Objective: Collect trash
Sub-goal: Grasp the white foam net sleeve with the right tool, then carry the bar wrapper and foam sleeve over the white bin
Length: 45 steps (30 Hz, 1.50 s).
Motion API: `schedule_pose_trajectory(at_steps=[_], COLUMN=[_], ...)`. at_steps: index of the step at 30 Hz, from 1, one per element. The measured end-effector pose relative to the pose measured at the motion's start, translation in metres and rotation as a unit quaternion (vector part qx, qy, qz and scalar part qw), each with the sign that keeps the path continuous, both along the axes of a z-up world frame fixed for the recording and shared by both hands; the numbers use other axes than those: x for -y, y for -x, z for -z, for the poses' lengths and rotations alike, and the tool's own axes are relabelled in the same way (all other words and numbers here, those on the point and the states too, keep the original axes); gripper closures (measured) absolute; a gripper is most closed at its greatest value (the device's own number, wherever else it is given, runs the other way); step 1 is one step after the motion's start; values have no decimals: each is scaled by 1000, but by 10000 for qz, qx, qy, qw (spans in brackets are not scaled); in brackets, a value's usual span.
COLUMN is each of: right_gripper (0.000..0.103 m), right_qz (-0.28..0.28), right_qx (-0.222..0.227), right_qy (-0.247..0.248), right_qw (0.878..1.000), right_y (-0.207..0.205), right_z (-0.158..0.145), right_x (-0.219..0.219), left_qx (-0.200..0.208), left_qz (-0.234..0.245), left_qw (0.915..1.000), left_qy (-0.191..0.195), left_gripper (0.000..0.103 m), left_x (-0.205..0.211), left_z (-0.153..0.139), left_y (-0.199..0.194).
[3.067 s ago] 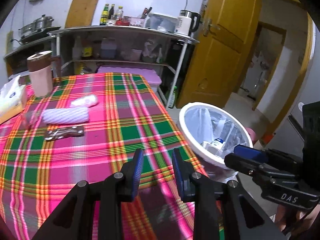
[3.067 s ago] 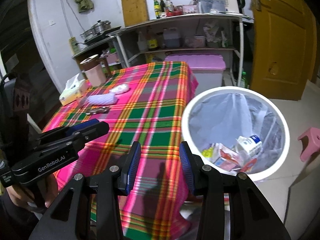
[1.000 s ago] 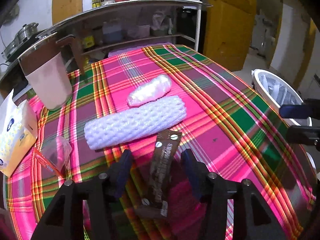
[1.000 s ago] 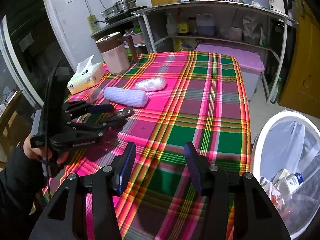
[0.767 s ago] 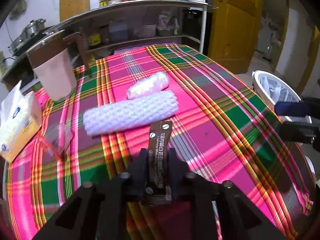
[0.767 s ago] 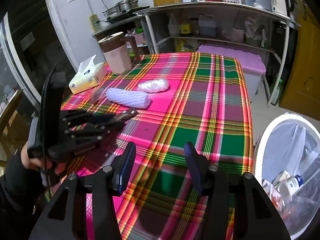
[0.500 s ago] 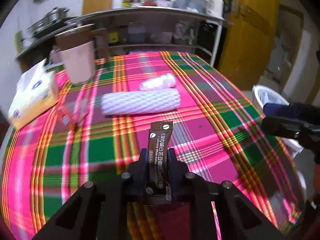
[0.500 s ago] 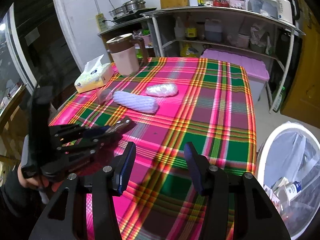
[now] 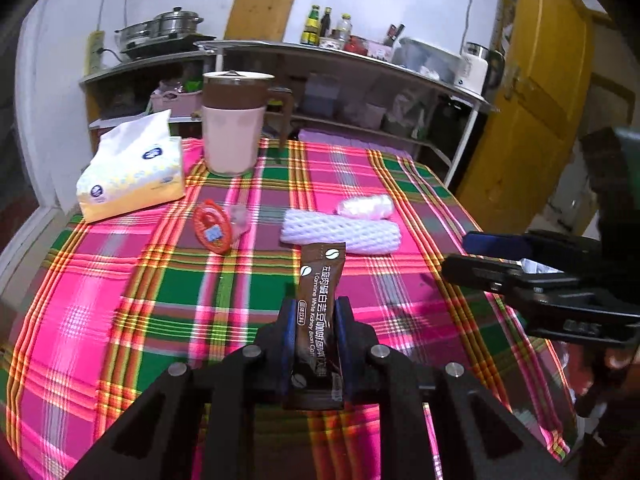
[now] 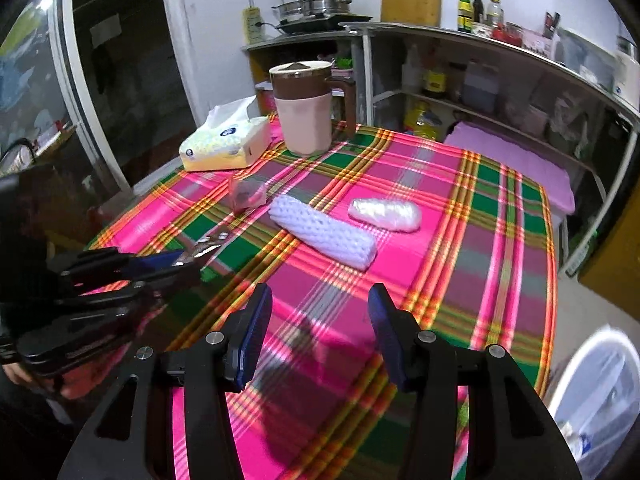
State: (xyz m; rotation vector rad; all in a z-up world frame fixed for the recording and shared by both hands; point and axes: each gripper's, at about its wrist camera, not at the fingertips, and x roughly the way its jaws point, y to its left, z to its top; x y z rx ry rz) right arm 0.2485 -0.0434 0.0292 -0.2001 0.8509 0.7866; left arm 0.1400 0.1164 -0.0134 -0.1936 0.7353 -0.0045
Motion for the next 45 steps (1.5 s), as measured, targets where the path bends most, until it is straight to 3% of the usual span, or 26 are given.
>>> schedule_pose_trajectory(at_steps=[13, 21, 22, 23, 26, 36, 45], right_gripper=[52, 55, 61, 75, 92, 93, 93], right_qz=[-206, -393, -410, -440, -446, 12, 559], right_qx=[-24, -424, -470, -524, -492, -339, -327], right_qy=[203, 204, 180, 133, 109, -107, -410], right_qw=[9996, 9981, 9979, 9976, 9977, 9994, 9971], right_y=[-57, -78, -77, -75, -67, -32, 12], right_z=[27, 46, 47, 47, 43, 21, 0], right_x=[-28, -44, -44, -44, -43, -12, 37], left_qx=[-21, -95, -102, -109, -123, -32, 55], left_qz=[-95, -110, -114, -116, -115, -136, 61], left_qw=[9997, 9994, 9994, 9994, 9994, 9995, 9995], left_qy=[238, 305, 308, 312, 306, 267, 295], left_gripper=[83, 83, 83, 83, 83, 83, 83], left_x=[-17, -21, -21, -21, -19, -7, 33], left_z=[10, 18, 18, 19, 19, 9, -3], left_y=[-9, -15, -15, -16, -17, -7, 10])
